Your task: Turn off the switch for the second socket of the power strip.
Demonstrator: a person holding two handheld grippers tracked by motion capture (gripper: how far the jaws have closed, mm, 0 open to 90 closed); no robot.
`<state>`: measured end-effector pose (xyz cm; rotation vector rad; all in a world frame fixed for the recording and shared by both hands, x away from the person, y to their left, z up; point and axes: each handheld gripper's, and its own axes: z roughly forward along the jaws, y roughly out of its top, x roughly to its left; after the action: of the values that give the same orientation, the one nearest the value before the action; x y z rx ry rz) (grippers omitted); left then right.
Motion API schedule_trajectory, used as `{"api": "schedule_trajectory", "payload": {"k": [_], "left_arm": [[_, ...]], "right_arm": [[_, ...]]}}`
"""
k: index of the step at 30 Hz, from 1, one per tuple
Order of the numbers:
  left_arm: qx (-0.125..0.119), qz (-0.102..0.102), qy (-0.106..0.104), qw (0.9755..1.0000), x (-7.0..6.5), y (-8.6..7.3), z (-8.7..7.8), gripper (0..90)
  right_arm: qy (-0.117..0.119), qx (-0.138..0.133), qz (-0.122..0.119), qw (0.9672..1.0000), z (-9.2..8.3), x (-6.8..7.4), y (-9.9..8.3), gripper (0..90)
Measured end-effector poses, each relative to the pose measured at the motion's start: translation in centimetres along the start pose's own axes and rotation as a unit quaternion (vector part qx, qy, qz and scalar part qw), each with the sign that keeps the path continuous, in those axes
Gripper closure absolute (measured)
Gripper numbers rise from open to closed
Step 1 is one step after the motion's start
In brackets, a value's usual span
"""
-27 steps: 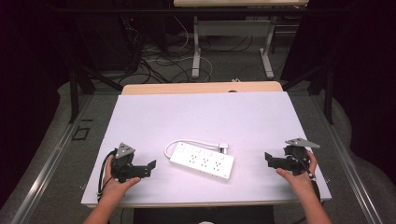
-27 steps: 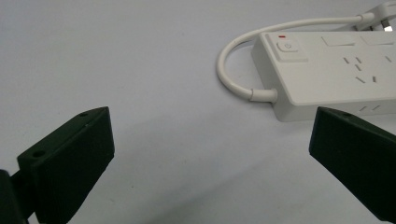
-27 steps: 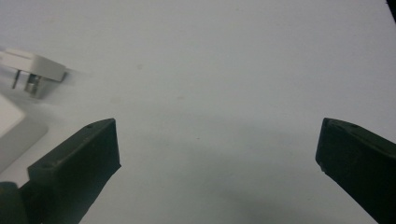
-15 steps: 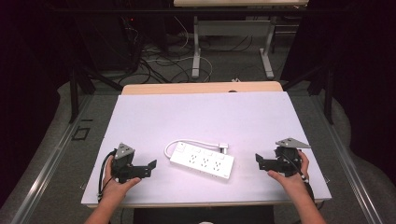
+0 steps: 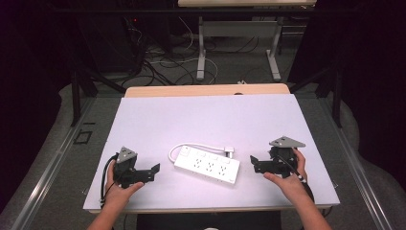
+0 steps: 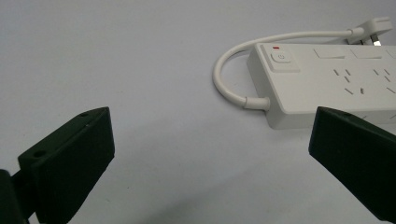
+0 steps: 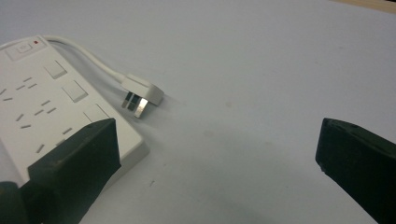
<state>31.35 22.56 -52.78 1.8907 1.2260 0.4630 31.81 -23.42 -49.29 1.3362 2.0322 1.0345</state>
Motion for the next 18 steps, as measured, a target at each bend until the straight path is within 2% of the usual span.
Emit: {"api": "schedule_trajectory", "payload": {"k": [4,12,18], "left_arm": [[0.005,-0.005,-0.002,1.0000,0.0,0.0,0.0,0.2],[0.006,-0.002,0.001,1.0000,0.1,0.0,0.0,0.2],[0.001,-0.004,0.004,1.0000,0.1,0.0,0.1,0.3]], "right_arm": [[0.010,0.000,-0.016,0.9998,0.1,0.8,0.6,0.0],[0.029,-0.003,-0.026,0.9993,0.6,2.0,1.5,0.0],[0.030,-0.009,-0.034,0.9989,0.9,2.9,2.1,6.9]]}}
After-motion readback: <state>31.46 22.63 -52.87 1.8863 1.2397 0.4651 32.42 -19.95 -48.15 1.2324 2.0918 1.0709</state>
